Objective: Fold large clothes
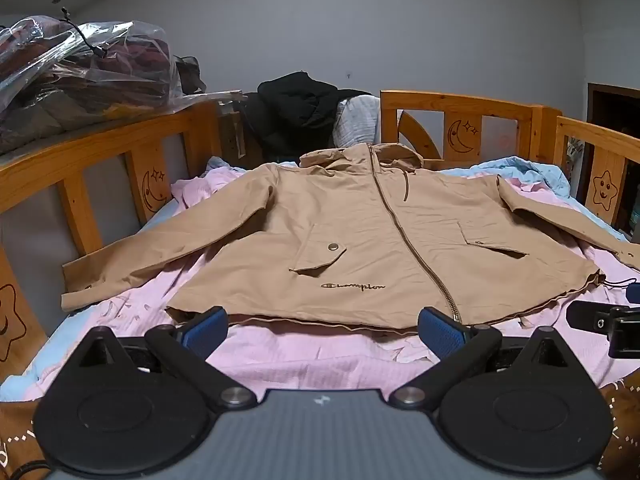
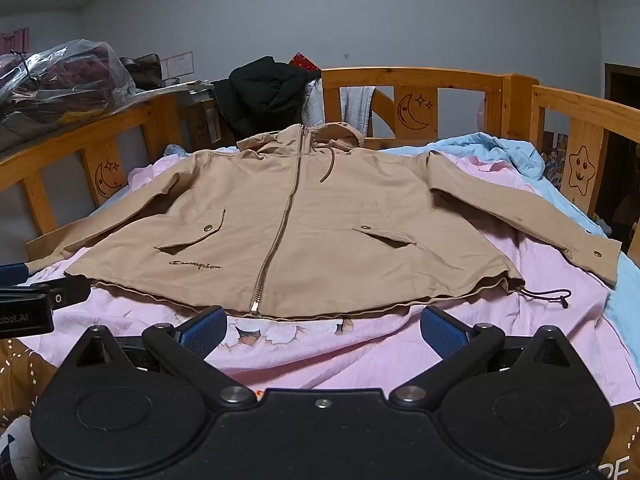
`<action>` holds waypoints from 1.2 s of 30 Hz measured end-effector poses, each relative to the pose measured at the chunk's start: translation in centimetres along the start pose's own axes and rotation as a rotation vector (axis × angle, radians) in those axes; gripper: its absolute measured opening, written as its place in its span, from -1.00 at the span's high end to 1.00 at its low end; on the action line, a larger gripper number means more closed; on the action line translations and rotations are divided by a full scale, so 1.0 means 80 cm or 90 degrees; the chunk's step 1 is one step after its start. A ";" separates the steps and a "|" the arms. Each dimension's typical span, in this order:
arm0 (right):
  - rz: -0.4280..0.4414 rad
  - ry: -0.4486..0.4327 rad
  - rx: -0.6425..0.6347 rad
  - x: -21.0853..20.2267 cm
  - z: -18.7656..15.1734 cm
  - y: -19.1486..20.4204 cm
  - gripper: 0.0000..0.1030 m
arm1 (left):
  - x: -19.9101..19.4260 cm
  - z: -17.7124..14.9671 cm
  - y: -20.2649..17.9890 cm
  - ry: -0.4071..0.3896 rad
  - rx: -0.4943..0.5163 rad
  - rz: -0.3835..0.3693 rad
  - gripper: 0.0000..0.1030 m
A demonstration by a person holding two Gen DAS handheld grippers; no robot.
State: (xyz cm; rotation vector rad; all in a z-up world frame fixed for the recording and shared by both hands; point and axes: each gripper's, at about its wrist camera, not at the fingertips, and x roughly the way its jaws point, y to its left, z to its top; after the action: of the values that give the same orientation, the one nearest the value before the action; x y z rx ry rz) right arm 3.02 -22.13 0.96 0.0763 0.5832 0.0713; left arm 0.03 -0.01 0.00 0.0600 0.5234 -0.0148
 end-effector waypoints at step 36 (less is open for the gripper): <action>-0.001 0.001 0.002 -0.001 0.002 0.001 -0.99 | 0.000 0.000 0.000 -0.005 0.002 0.001 -0.99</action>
State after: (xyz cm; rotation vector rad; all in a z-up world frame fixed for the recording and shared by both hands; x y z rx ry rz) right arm 3.06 -22.07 1.10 0.0788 0.5856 0.0683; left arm 0.00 -0.05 -0.01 0.0640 0.5152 -0.0139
